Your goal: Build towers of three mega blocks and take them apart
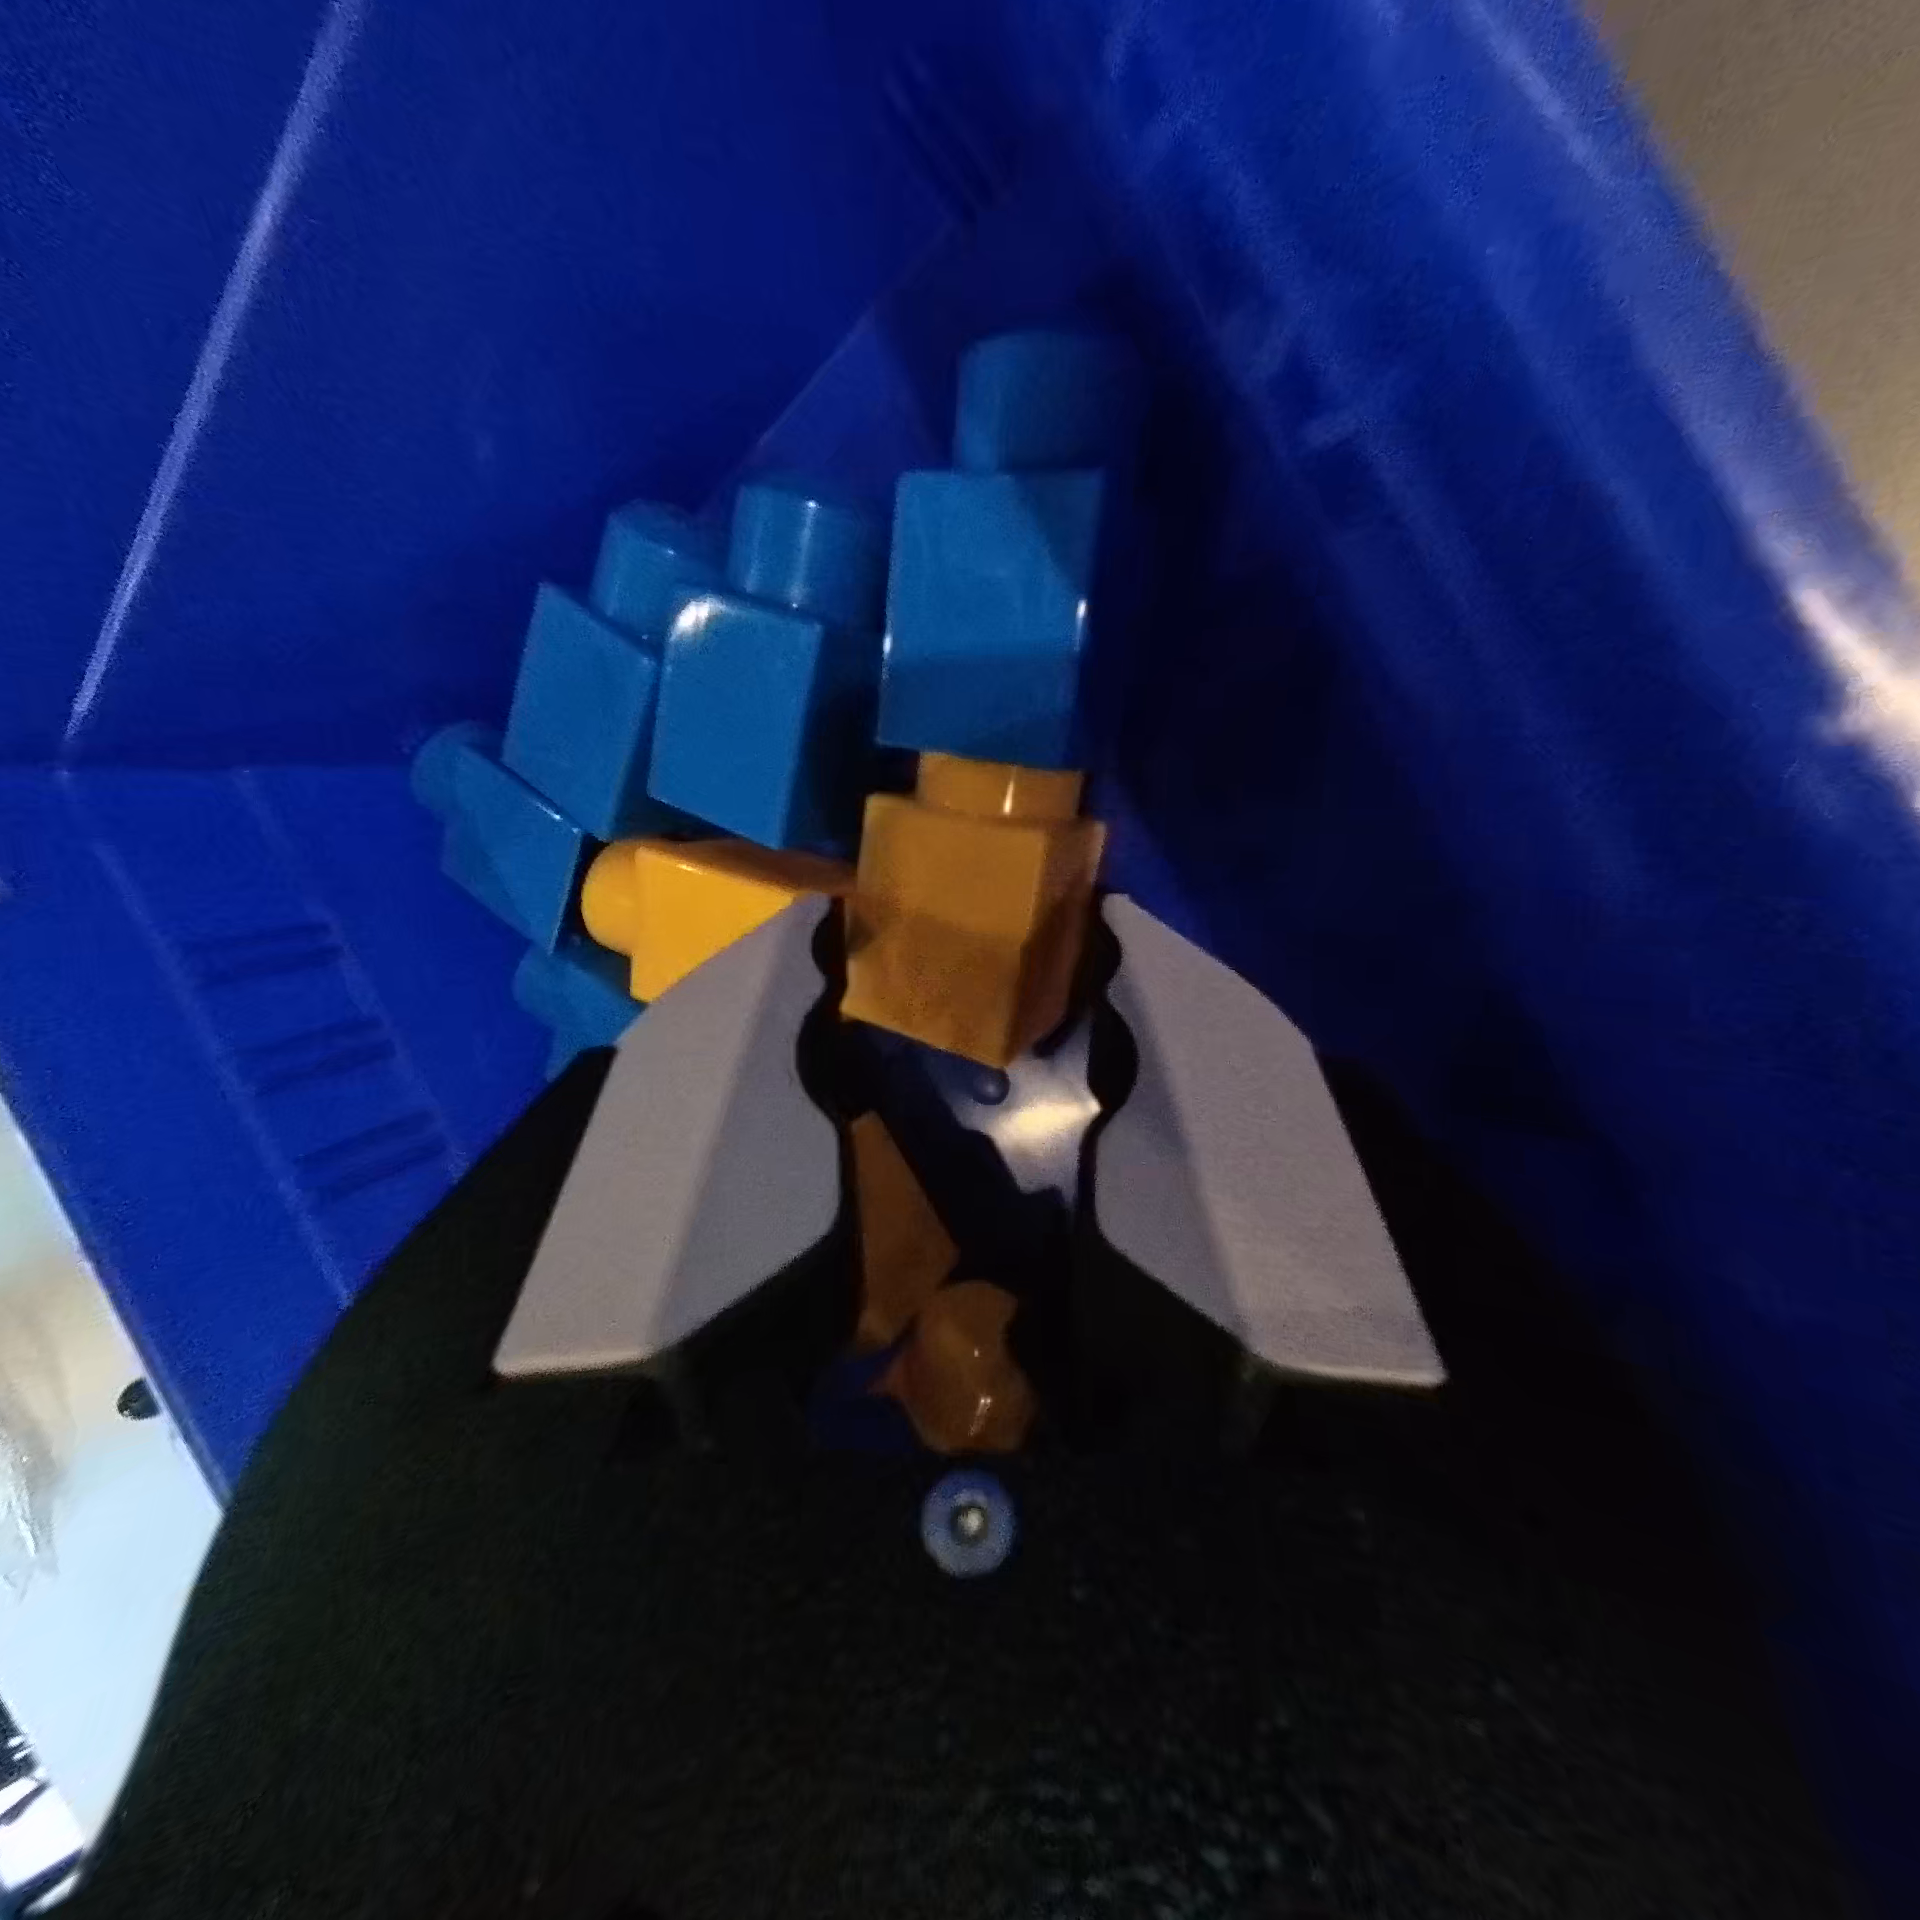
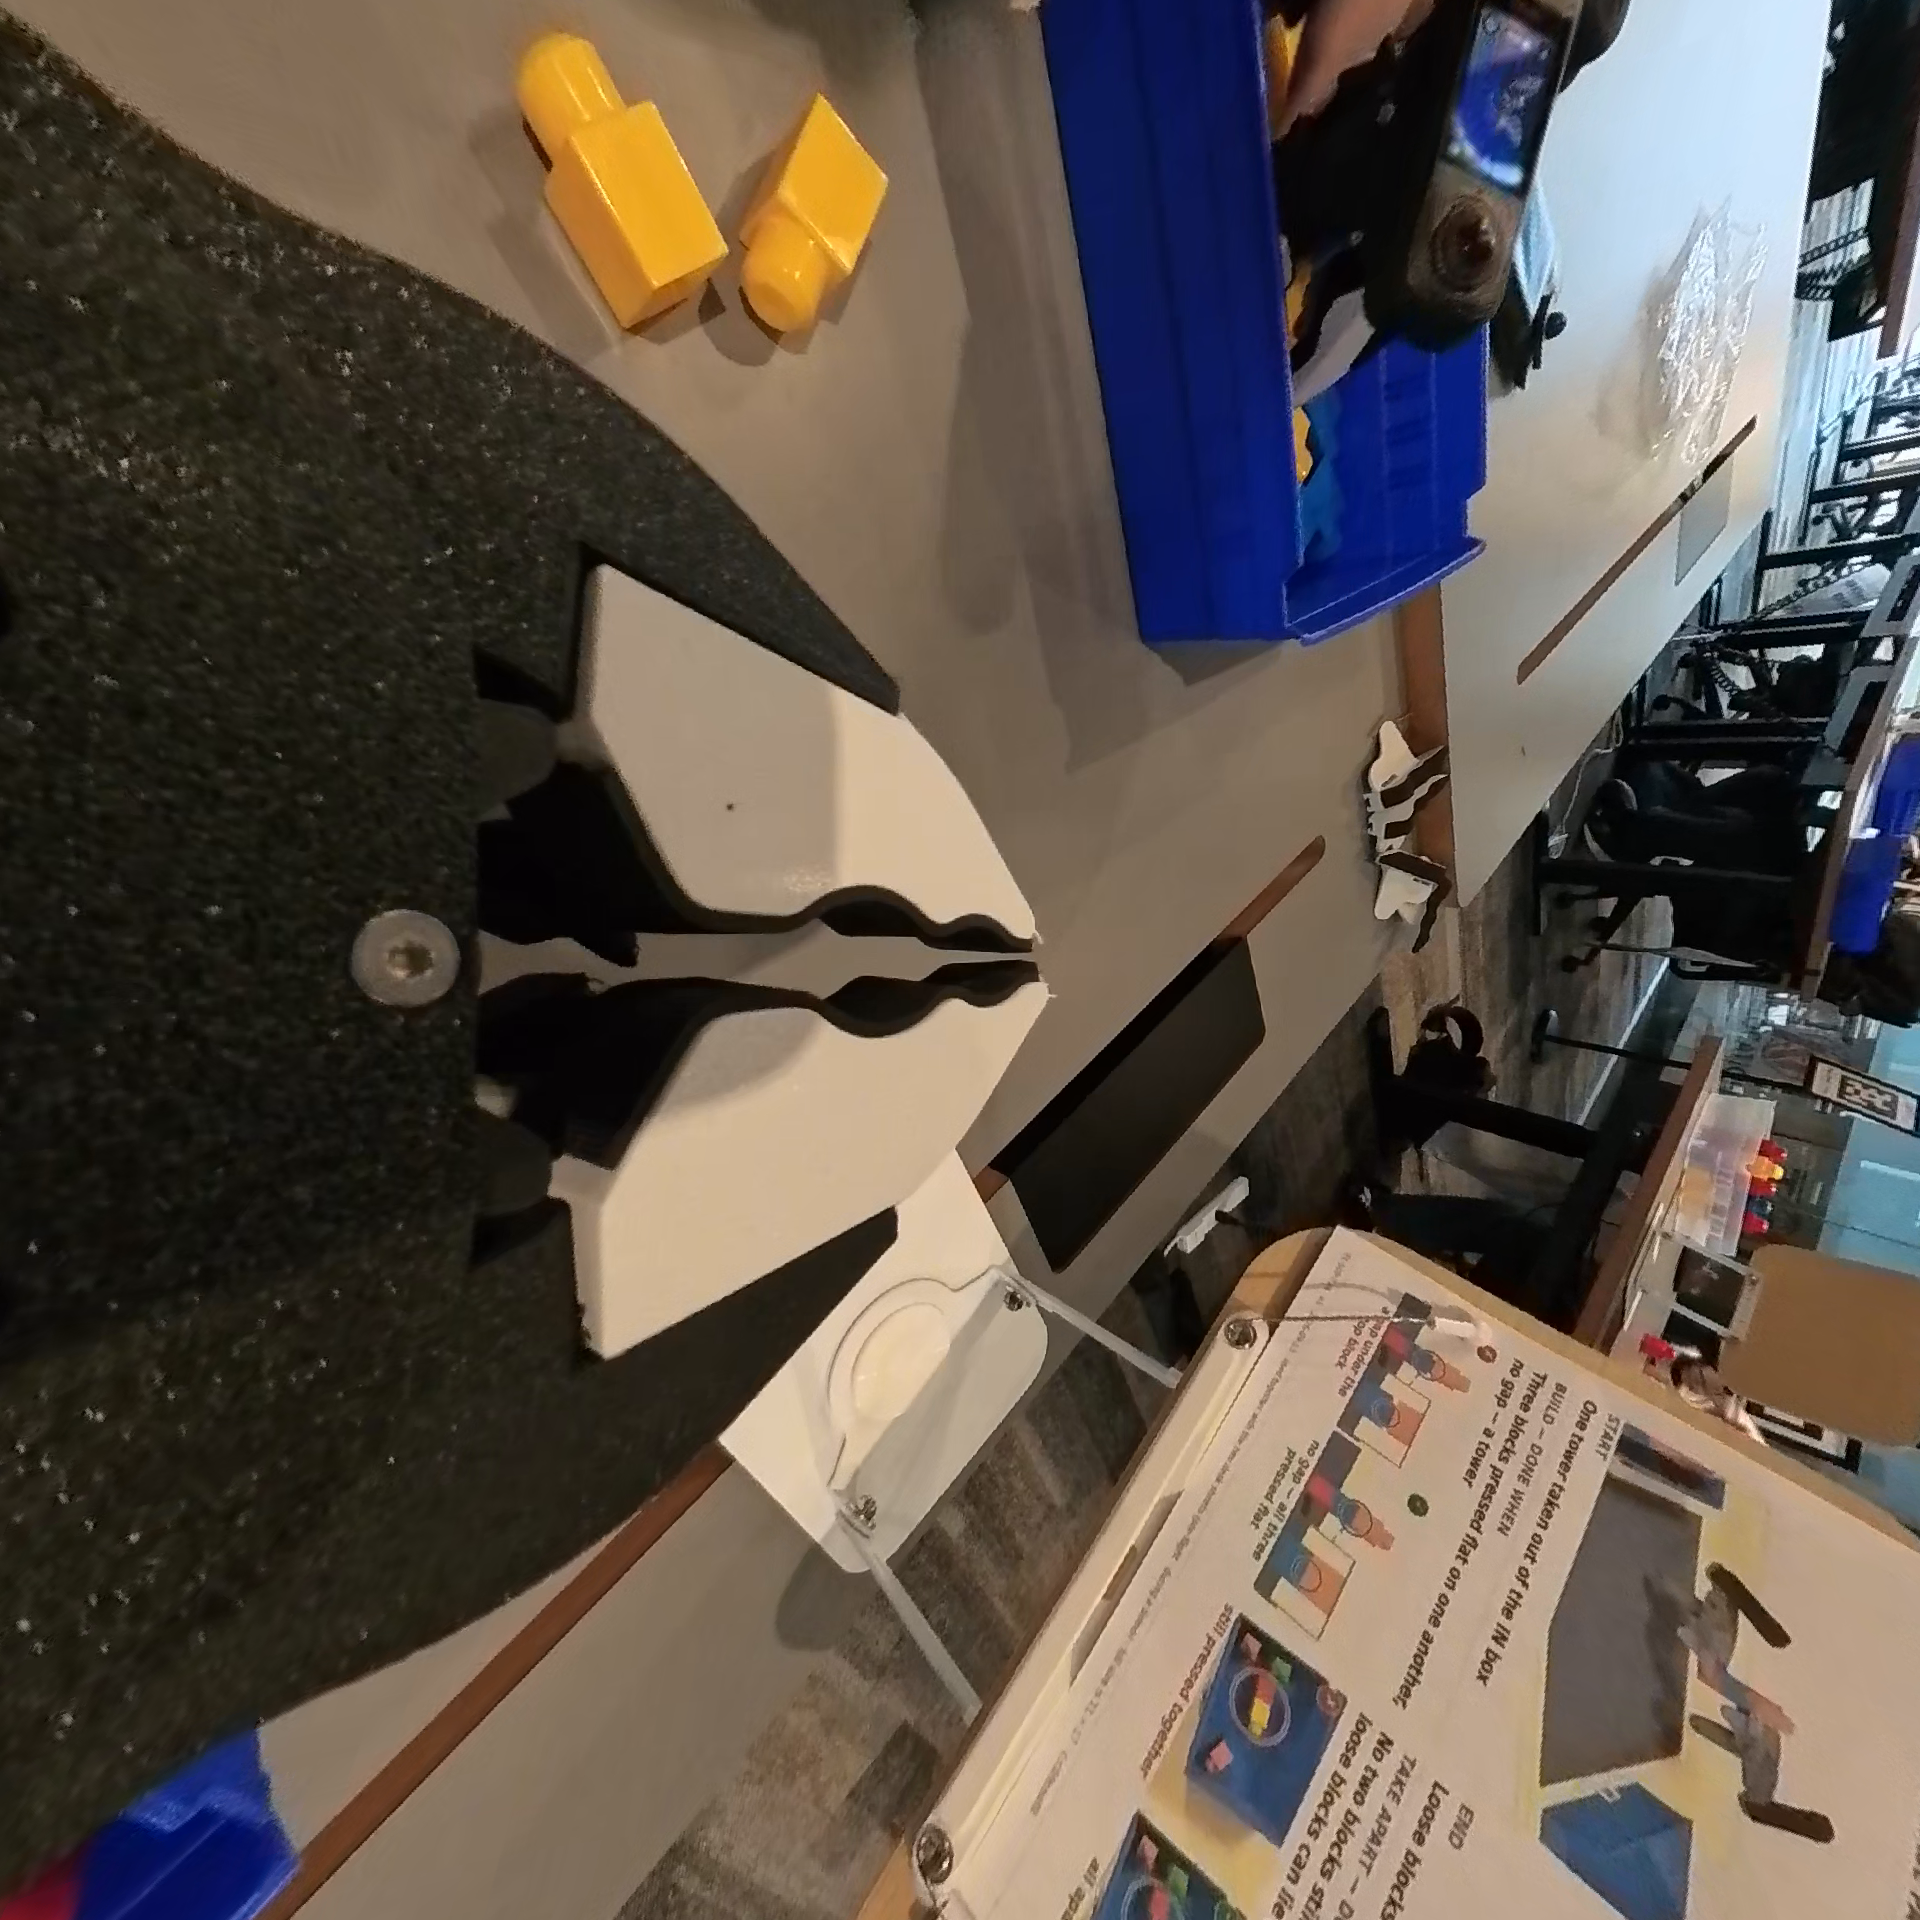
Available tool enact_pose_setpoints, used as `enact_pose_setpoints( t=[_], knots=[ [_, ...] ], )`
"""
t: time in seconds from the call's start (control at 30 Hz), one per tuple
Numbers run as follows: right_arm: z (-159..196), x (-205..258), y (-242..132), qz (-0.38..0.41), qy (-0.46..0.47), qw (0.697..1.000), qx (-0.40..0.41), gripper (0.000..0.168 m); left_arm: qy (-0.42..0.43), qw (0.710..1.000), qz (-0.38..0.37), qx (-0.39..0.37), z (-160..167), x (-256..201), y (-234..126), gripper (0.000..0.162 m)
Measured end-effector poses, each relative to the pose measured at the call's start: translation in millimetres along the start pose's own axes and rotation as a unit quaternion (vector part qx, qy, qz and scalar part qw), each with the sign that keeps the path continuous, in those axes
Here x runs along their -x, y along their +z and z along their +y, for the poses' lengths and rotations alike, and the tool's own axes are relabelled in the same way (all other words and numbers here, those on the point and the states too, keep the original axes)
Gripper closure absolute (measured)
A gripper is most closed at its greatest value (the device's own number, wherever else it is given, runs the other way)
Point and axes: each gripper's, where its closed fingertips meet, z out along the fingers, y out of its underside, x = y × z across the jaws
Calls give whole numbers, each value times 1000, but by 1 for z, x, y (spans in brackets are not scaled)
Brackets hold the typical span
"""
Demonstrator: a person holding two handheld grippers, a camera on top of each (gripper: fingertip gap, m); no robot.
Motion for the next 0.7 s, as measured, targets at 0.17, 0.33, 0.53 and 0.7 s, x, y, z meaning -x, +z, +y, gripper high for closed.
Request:
enact_pose_setpoints(
  t=[0.17, 0.33, 0.53, 0.7],
  knots=[
    [0, 2, 1, -2, -5, 1000, 4, 167, -13, 1000, -14, -2, 1, 4, -1, 120],
    [0, 4, 2, -5, -11, 1000, 5, 167, -22, 997, -67, -21, 1, 12, -18, 122],
    [0, 5, 1, -6, -14, 1000, 5, 167, -54, 984, -152, -73, -9, 28, -74, 123],
    [-1, 3, -3, 0, -12, 1000, 3, 167, -57, 971, -181, -148, -45, 20, -135, 123]
  ],
)
